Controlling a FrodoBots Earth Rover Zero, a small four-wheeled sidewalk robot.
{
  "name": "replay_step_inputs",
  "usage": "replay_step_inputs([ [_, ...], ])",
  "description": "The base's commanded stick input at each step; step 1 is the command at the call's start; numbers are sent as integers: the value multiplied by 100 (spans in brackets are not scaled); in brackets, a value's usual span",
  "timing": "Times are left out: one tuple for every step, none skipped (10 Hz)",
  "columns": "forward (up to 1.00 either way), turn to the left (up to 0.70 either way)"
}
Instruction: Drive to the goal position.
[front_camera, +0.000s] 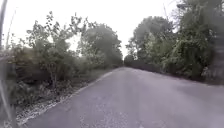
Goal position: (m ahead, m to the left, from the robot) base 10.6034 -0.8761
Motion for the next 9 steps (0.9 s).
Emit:
replay_step_inputs([
  [70, 1],
  [70, 1],
  [70, -1],
  [70, -11],
  [70, -22],
  [70, -30],
  [70, -30],
  [70, -30],
  [70, -20],
])
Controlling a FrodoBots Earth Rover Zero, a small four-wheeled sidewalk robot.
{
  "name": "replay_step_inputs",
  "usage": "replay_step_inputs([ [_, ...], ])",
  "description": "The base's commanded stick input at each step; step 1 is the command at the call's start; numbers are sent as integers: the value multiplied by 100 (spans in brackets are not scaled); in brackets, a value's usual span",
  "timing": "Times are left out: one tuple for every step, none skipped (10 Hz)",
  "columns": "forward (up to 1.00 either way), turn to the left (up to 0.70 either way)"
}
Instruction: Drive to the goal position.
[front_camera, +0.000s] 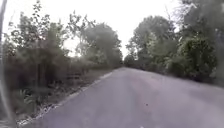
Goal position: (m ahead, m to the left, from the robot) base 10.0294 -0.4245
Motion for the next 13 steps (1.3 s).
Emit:
replay_step_inputs([
  [70, -2],
  [70, 1],
  [70, 1],
  [70, 1],
  [70, 1],
  [70, 1],
  [70, 1],
  [70, 1],
  [70, 1],
  [70, 1],
  [70, 1],
  [70, 1],
  [70, 1],
])
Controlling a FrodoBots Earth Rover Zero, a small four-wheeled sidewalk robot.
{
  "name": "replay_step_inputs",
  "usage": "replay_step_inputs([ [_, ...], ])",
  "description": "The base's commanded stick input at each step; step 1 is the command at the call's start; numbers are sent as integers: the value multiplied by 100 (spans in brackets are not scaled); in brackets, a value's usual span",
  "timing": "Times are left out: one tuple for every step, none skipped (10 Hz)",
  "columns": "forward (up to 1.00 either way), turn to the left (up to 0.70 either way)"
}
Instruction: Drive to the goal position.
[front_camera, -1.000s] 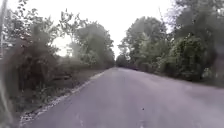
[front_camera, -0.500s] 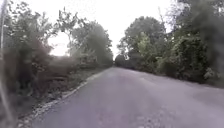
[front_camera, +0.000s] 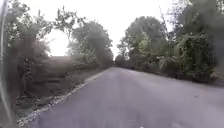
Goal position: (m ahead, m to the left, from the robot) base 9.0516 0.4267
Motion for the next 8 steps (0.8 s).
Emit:
replay_step_inputs([
  [70, 1],
  [70, 1],
  [70, 1],
  [70, 1],
  [70, 1],
  [70, 1],
  [70, 1],
  [70, 1],
])
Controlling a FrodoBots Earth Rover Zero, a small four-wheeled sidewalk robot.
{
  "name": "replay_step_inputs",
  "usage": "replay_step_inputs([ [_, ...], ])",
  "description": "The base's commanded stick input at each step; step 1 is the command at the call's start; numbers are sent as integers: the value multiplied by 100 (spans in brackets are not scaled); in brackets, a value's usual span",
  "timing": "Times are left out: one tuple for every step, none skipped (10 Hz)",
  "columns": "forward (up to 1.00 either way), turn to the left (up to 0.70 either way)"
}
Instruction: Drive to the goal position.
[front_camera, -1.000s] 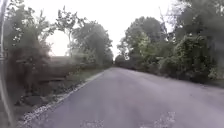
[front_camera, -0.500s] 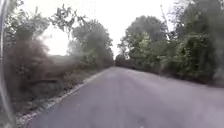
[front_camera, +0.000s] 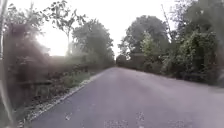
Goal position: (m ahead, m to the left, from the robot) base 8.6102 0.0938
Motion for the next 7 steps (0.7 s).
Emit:
replay_step_inputs([
  [70, 1],
  [70, 1],
  [70, 1],
  [70, 1],
  [70, 1],
  [70, 1],
  [70, 1],
])
